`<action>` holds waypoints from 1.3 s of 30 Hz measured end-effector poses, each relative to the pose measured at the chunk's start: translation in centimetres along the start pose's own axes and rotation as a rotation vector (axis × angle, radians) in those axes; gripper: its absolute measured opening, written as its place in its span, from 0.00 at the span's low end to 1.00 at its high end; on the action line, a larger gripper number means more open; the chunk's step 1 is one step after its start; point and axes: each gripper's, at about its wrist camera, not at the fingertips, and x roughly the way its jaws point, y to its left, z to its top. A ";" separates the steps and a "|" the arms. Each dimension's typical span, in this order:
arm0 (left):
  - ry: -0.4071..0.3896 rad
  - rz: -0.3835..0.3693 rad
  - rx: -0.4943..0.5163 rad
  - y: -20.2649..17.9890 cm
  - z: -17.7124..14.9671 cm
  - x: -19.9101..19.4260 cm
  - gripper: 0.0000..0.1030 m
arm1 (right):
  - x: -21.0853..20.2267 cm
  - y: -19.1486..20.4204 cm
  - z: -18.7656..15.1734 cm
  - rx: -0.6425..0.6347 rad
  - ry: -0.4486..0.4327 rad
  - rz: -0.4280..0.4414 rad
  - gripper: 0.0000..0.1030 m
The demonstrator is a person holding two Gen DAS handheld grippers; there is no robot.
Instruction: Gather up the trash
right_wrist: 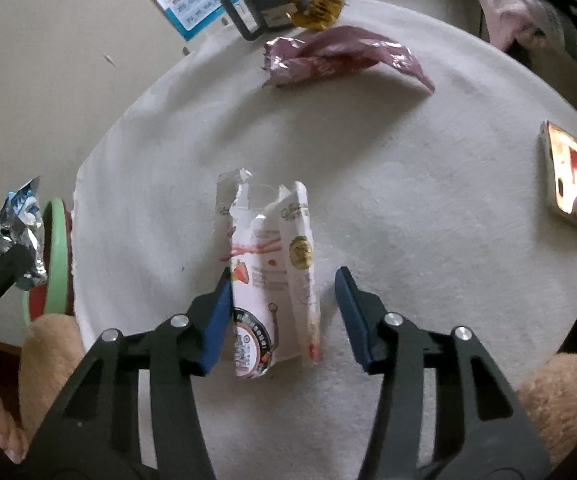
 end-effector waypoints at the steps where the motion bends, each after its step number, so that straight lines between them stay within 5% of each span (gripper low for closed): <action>1: -0.002 0.000 0.003 0.0 -0.1 -0.1 0.26 | 0.1 0.2 0.0 -0.009 0.007 0.009 0.38; 21: -0.090 0.032 0.052 0.0 -0.2 -3.8 0.26 | 0.1 1.5 -0.4 -0.100 -0.013 -0.092 0.46; 25: -0.103 0.035 0.054 0.1 -0.2 -4.2 0.26 | 0.0 2.2 -0.6 -0.133 -0.014 -0.084 0.35; 39: -0.142 0.035 0.023 1.6 -0.5 -5.6 0.26 | -2.9 4.0 -1.4 -0.158 -0.075 -0.045 0.33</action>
